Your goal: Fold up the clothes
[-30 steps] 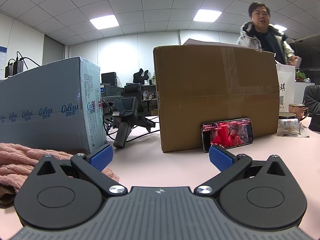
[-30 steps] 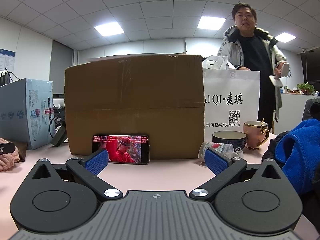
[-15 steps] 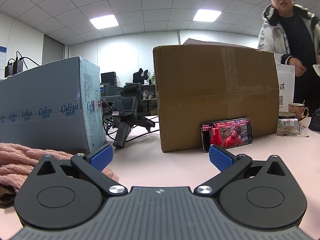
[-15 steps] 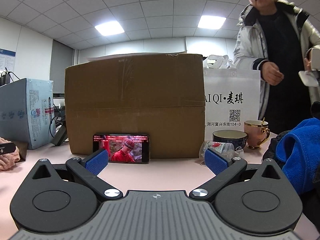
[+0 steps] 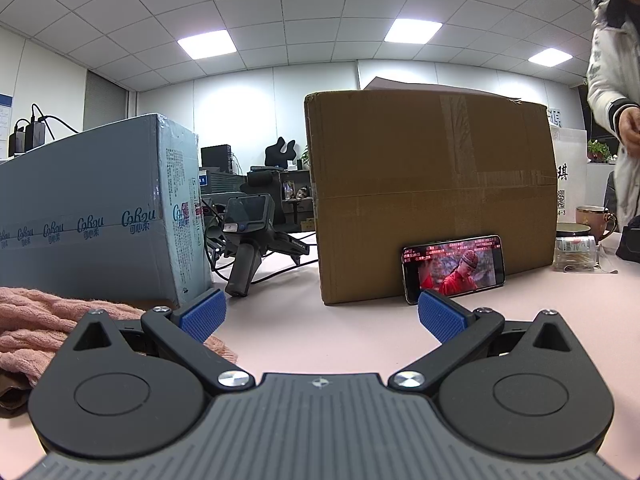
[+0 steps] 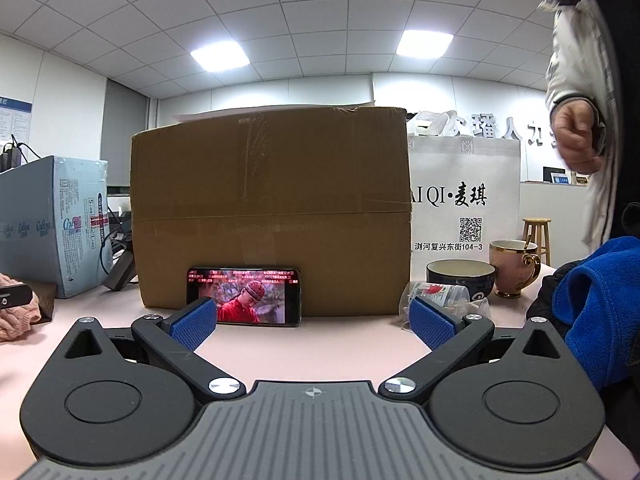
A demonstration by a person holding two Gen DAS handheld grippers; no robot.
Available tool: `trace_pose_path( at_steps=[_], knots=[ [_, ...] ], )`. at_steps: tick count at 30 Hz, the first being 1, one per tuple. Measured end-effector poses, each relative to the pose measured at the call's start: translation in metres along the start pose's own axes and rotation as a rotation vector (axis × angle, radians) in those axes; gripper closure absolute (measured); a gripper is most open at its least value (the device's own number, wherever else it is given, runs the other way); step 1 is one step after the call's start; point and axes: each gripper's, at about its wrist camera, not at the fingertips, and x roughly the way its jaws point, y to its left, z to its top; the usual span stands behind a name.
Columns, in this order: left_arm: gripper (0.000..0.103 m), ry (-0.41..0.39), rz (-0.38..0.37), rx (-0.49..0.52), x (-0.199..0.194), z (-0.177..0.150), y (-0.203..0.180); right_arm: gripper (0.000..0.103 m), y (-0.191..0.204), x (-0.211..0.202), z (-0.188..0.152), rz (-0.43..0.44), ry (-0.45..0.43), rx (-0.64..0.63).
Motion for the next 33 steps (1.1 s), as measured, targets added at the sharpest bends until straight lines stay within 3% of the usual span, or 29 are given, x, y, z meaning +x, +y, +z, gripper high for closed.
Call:
trace_pose_path(
  at_steps=[33],
  knots=[
    [0.000, 0.002, 0.000, 0.003, -0.0019, -0.0002, -0.0016, 0.000, -0.0008, 0.0004, 0.0002, 0.005, 0.007, 0.002]
  ],
)
